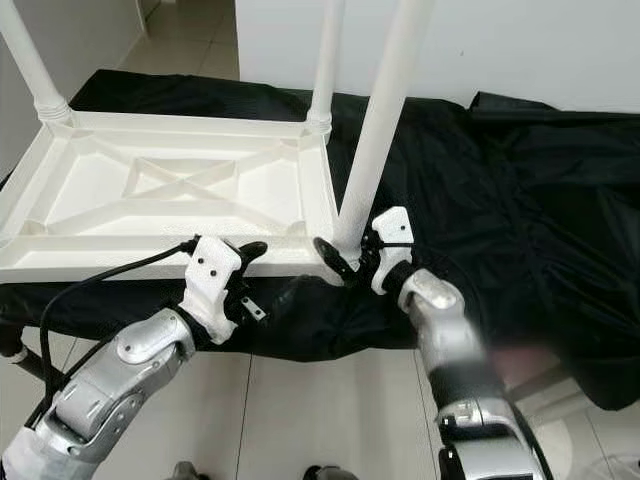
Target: Building children table
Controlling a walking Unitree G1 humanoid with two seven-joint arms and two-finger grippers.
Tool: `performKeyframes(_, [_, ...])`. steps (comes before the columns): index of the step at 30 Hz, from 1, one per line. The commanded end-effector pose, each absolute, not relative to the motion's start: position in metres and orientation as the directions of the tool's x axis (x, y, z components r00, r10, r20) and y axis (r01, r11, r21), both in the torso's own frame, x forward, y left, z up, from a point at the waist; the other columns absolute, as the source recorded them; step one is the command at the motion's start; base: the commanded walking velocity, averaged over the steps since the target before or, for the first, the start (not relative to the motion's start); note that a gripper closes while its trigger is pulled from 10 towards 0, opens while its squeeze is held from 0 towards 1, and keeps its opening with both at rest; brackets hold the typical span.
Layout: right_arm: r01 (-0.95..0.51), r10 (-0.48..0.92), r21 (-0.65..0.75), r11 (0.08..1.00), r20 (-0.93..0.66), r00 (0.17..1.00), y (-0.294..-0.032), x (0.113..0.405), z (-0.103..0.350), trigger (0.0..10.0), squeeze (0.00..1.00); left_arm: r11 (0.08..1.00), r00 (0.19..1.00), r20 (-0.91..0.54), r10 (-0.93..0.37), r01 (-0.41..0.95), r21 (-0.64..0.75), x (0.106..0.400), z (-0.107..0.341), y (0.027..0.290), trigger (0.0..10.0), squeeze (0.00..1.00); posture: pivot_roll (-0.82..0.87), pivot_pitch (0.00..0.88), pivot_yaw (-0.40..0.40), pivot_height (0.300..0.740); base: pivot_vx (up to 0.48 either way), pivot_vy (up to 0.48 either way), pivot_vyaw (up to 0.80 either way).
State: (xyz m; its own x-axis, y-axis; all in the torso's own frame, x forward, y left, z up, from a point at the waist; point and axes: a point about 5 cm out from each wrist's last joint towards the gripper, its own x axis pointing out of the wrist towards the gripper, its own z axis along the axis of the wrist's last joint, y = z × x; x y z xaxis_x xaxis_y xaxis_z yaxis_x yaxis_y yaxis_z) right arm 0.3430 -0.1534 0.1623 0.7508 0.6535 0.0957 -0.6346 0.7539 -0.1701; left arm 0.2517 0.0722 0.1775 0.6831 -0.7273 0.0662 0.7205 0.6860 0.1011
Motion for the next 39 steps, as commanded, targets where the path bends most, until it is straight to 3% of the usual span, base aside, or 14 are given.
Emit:
performKeyframes(1, [-0.646,0.663,-0.172,0.744,0.072,0.745,-0.154,0.342,0.157,10.0,0.0,0.57,0.568,0.059,-0.821,0.813,0.117,0.243,0.179,0.064,10.0,0.0,0.04,0.077,-0.068,0.74,0.0,0.0,0.0])
performKeyframes(6, [-0.657,0.676,-0.19,0.729,0.058,0.734,-0.154,0.351,0.161,10.0,0.0,0.572,0.57,0.058,-0.82,0.81,0.13,0.245,0.179,0.064,10.0,0.0,0.04,0.072,-0.069,0.74,0.0,0.0,0.0])
performKeyframes(8, [-0.667,0.686,-0.193,0.72,0.052,0.725,-0.153,0.355,0.162,3.3,0.0,0.572,0.57,0.059,-0.819,0.809,0.134,0.245,0.179,0.063,10.0,0.0,0.04,0.069,-0.071,0.74,0.0,0.0,0.0])
performKeyframes(9, [-0.667,0.686,-0.194,0.72,0.05,0.726,-0.153,0.356,0.161,3.3,0.0,0.572,0.57,0.059,-0.82,0.809,0.135,0.245,0.179,0.063,10.0,0.0,0.04,0.069,-0.071,0.74,0.0,0.0,0.0])
performKeyframes(11, [-0.665,0.684,-0.193,0.721,0.045,0.728,-0.154,0.356,0.16,0.4,0.0,0.573,0.57,0.059,-0.819,0.808,0.136,0.245,0.179,0.063,10.0,0.0,0.04,0.069,-0.074,0.74,0.0,0.0,0.0])
performKeyframes(12, [-0.664,0.68,-0.182,0.726,0.039,0.732,-0.156,0.356,0.158,0.0,0.0,0.574,0.571,0.059,-0.819,0.808,0.137,0.245,0.179,0.063,10.0,0.0,0.05,0.07,-0.074,0.74,0.0,0.0,0.0])
performKeyframes(23, [-0.641,0.646,-0.1,0.761,0.026,0.763,-0.165,0.35,0.141,0.0,0.0,0.572,0.57,0.055,-0.82,0.809,0.135,0.244,0.178,0.064,10.0,0.0,0.04,0.073,-0.073,0.74,0.0,0.0,0.0])
performKeyframes(24, [-0.638,0.642,-0.093,0.764,0.028,0.766,-0.165,0.349,0.14,7.5,0.0,0.569,0.568,0.054,-0.821,0.811,0.135,0.244,0.178,0.063,10.0,0.0,0.04,0.073,-0.074,0.74,0.0,0.0,0.0])
performKeyframes(25, [-0.631,0.634,-0.081,0.772,0.031,0.772,-0.165,0.349,0.139,10.0,0.0,0.567,0.565,0.052,-0.823,0.813,0.136,0.244,0.178,0.063,10.0,0.0,0.04,0.072,-0.074,0.74,0.0,0.0,0.0])
performKeyframes(39, [-0.456,0.455,0.01,0.89,0.041,0.889,-0.153,0.343,0.129,10.0,0.0,0.554,0.554,0.044,-0.832,0.822,0.131,0.24,0.176,0.063,10.0,0.0,0.04,0.069,-0.078,0.74,0.0,0.0,0.0])
